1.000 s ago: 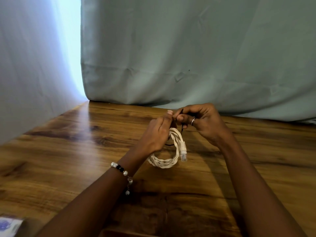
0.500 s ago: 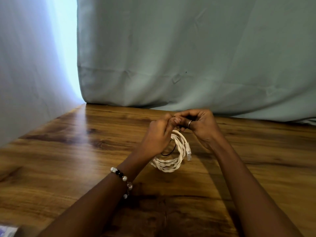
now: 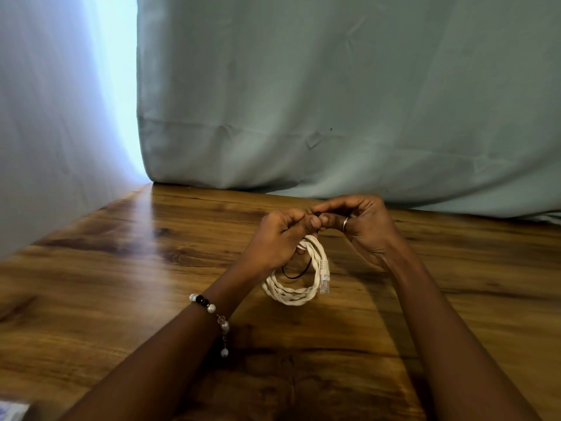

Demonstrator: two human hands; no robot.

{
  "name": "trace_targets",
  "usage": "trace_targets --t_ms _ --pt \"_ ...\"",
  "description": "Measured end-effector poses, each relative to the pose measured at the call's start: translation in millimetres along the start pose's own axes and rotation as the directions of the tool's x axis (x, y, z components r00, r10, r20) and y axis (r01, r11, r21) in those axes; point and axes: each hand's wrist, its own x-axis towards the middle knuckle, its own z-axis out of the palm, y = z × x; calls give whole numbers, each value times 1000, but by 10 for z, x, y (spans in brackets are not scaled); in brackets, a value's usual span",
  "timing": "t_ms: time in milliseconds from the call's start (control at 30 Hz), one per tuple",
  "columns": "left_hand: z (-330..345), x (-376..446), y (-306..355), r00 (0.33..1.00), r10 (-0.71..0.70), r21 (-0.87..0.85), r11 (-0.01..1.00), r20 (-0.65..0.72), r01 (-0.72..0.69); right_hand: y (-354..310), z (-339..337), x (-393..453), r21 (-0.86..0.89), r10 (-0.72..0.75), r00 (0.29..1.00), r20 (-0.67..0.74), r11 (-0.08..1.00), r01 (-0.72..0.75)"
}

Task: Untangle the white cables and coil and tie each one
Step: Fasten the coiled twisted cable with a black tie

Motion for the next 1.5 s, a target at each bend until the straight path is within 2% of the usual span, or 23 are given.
trace_targets --t_ms 100,500,867,1000,1300,1500 --pt "0 1 22 999 -37 -20 999 -15 37 -4 3 -2 -21 -17 1000 4 1000 17" --pt "-45 -13 82 987 -146 -66 986 73 150 -7 -54 -22 -134 -45 994 99 989 58" --pt "-86 -21 153 980 -183 -108 976 78 191 65 -58 -31 -110 -64 991 119 991 77" --pt "-90 -27 157 973 -184 -123 972 136 201 89 -90 -35 -82 -55 989 134 994 66" --pt "-88 -22 197 973 -212 -104 970 90 221 84 -40 -16 -43 -103 993 54 993 106" --pt "-115 -12 180 971 -237 -172 955 39 240 87 -33 7 -46 -78 997 2 996 78"
